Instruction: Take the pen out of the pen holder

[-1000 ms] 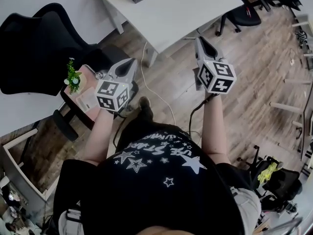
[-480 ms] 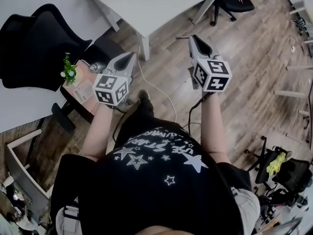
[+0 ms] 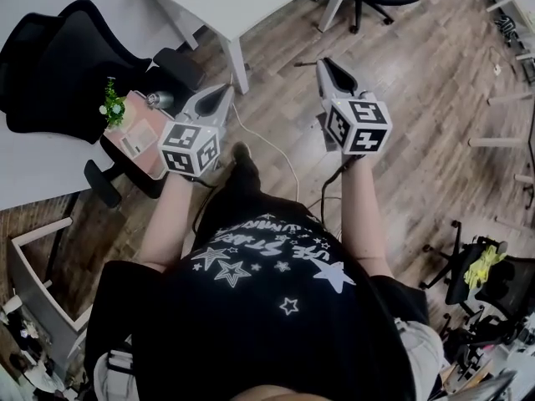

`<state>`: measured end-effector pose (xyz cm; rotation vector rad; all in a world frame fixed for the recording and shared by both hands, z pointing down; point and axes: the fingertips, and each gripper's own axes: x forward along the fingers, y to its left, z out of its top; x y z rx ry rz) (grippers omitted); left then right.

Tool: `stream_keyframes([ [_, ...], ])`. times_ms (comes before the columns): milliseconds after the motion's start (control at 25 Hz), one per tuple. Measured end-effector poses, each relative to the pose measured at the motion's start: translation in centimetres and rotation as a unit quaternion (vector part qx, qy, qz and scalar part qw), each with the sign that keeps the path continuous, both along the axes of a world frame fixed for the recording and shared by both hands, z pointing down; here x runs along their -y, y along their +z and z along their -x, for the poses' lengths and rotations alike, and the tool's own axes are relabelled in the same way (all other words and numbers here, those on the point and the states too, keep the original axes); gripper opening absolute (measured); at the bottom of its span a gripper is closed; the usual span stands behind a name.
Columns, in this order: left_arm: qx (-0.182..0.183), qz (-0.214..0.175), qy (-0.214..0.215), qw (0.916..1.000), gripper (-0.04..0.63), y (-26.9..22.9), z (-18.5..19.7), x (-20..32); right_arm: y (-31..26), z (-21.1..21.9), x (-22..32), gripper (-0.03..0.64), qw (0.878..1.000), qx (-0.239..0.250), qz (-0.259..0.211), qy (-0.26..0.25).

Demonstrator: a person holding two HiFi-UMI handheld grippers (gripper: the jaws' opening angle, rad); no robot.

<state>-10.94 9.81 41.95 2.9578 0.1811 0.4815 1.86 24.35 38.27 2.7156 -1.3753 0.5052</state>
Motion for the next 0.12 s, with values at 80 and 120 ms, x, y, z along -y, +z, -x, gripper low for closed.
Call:
stream_keyframes([
  [80,0.0,0.001,0.0,1.0,0.011,0.0,1.6,-1.3,0.0,1.6,-1.4,0.035,1.0,0.001,-0.002,0.0],
  [120,0.0,0.002,-0.001,1.0,0.011,0.0,2.4,-2.0,0.1,2.4,-2.1,0.035,1.0,0.001,-0.003,0.0],
])
